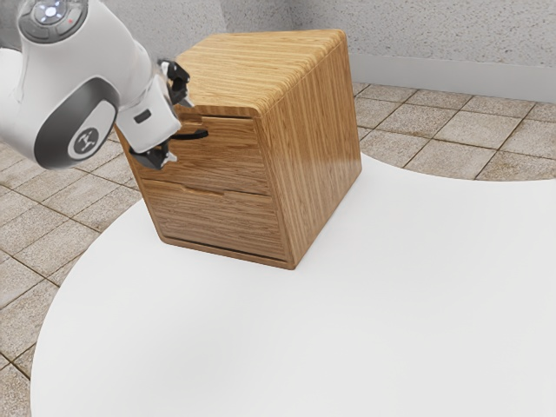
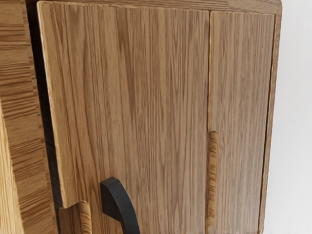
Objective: Pull the drawer handle with one arm to open the drawer
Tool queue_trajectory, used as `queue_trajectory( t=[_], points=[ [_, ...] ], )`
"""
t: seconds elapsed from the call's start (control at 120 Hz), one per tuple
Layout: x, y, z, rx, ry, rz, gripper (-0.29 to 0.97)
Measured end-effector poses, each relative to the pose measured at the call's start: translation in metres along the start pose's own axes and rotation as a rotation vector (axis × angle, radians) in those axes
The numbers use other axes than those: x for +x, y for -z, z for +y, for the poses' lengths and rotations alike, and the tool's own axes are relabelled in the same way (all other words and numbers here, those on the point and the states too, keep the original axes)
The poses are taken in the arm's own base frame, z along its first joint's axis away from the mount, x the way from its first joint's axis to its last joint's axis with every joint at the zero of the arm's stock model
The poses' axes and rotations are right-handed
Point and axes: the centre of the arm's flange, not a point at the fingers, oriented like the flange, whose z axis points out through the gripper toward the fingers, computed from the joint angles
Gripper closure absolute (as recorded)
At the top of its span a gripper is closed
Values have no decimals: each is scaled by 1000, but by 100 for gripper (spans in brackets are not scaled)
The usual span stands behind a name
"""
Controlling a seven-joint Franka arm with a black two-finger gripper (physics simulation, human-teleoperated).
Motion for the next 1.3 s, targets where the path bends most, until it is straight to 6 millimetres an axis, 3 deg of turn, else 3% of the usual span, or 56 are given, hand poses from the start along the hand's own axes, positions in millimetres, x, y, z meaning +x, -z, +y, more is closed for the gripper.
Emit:
queue_trajectory(
  t=[0.108,0.75,0.975,1.108,1.3],
  points=[
    [3,5,1,5,-31,2,2],
    [-18,-37,5,-50,-86,-12,2],
    [-18,-37,3,-42,-99,-10,2],
    [-17,-51,4,-54,-105,-6,2],
    [-32,-71,8,-79,-91,-18,1]
  ],
)
